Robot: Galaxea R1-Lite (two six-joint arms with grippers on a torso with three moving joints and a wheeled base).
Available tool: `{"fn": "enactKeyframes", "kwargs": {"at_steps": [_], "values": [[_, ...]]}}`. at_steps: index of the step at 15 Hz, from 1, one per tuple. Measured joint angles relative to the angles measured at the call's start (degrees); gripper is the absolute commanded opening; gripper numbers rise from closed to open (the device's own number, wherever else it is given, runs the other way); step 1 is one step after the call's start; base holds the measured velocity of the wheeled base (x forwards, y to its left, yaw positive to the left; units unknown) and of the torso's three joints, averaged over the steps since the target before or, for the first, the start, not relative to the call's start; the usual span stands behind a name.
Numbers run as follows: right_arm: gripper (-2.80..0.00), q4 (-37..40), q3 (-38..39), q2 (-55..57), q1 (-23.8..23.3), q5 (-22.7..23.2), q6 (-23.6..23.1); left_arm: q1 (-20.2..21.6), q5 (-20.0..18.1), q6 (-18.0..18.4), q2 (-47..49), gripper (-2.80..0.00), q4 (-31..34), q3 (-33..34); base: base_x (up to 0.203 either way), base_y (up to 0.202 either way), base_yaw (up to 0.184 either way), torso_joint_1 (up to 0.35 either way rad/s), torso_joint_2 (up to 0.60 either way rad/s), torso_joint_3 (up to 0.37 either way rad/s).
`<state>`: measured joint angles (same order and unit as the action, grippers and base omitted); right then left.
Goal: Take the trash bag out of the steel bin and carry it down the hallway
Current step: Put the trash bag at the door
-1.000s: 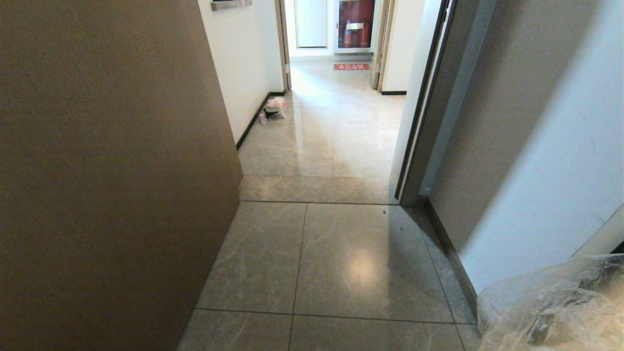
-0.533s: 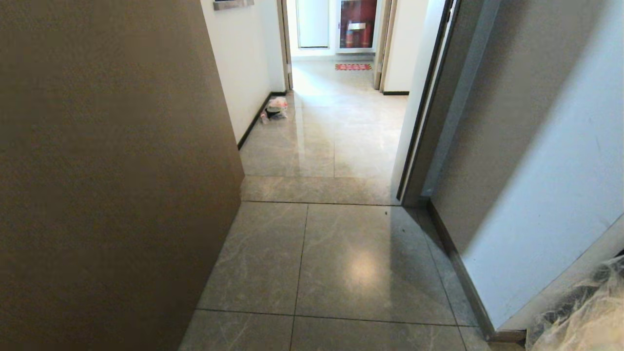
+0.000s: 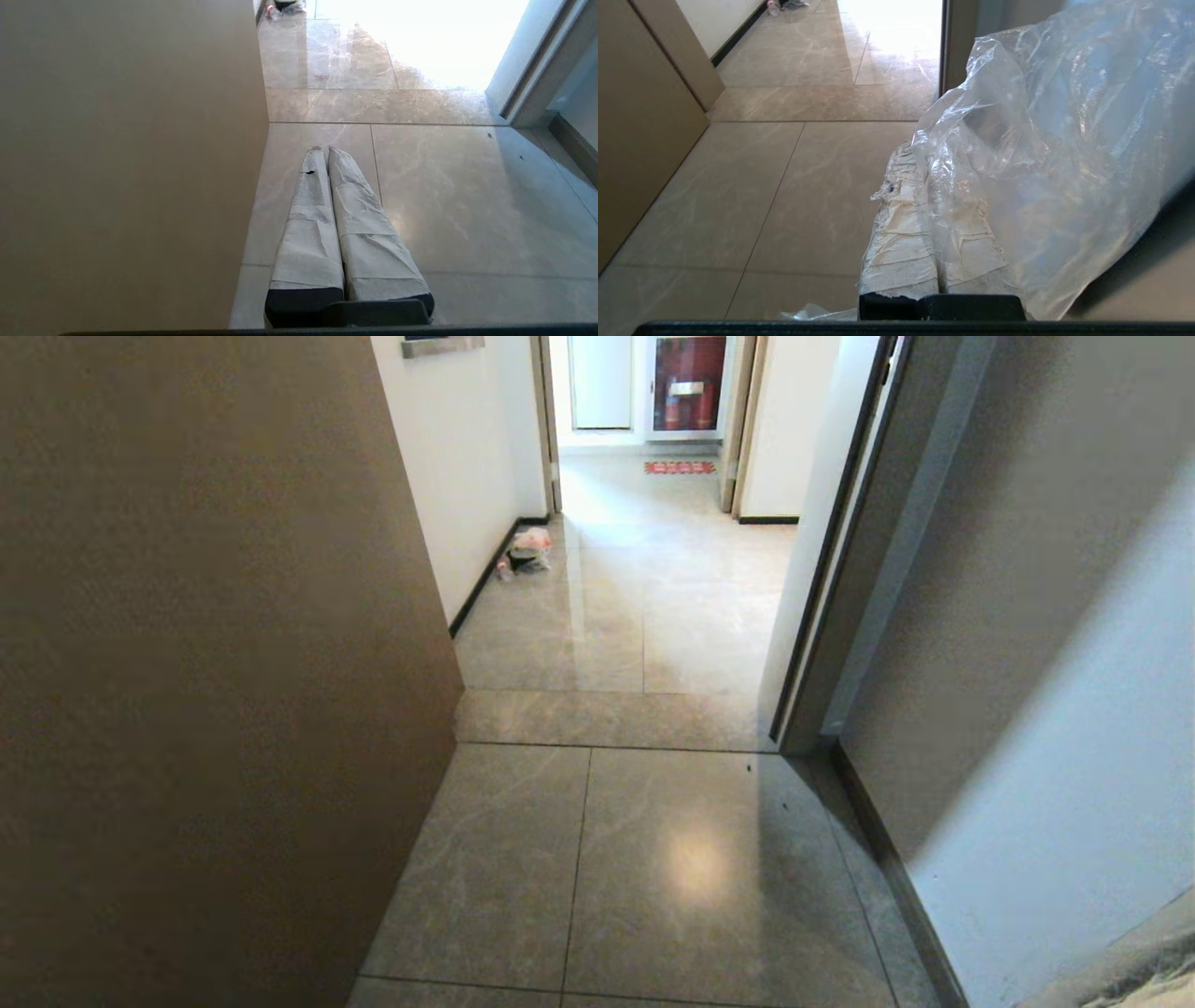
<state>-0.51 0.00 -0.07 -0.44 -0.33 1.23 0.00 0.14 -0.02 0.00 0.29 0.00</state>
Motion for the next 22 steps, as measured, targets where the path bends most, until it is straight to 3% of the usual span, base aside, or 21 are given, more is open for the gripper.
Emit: {"fn": "enactKeyframes", "kwargs": {"at_steps": [22], "values": [[-2.8, 0.0, 0.0, 0.0, 0.0, 0.0, 0.0, 0.0, 0.0, 0.0, 0.0, -2.8, -0.1, 0.0, 0.193, 0.0, 0.001, 0.003, 0.0, 0.002]]}}
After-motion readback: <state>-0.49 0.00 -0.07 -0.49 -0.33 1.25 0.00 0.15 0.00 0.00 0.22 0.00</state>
